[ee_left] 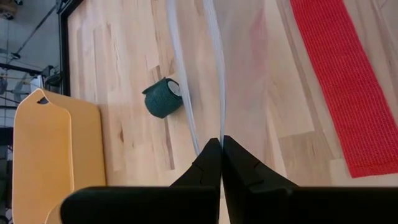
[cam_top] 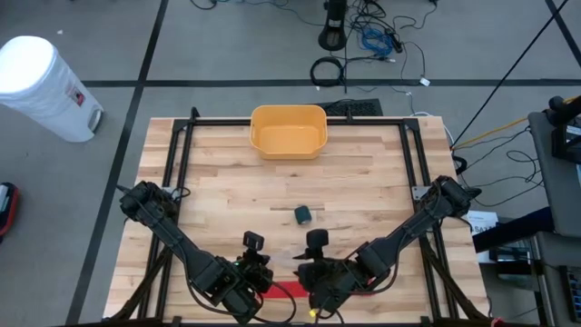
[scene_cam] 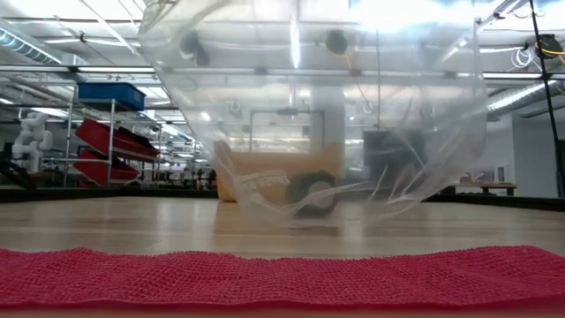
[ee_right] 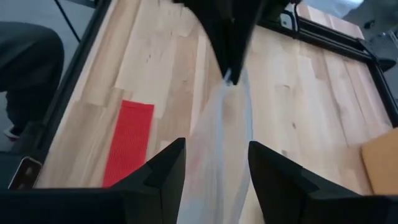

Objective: Roll bandage
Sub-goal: Open the transparent zip bag

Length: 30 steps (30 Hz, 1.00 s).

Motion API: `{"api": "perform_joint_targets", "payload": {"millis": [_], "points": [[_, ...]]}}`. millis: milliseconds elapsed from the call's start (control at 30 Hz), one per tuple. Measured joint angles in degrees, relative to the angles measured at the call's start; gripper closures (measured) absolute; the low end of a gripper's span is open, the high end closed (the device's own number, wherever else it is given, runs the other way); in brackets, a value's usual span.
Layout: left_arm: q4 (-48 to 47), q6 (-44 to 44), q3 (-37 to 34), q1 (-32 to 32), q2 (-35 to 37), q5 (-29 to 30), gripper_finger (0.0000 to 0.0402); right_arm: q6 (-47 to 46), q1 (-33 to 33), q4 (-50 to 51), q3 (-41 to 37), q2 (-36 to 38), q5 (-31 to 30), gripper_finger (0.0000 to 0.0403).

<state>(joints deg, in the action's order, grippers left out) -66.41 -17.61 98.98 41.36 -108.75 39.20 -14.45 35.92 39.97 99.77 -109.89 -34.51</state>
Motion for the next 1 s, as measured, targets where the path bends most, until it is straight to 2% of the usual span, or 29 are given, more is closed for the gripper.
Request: {"api": "perform_joint_targets", "payload": {"millis": [333,1000], "points": [[0.04,0.00,0.00,-0.02,0.00,0.00,0.0399,6.02,0.58,-6.86,0.02,0.00,0.42,0.0243],[0.07,-0.04,-0.02,-0.02,0.00,0.02,0.0399,2.72,0.44,-2.85,0.02,0.00,1.67,0.0243]]}}
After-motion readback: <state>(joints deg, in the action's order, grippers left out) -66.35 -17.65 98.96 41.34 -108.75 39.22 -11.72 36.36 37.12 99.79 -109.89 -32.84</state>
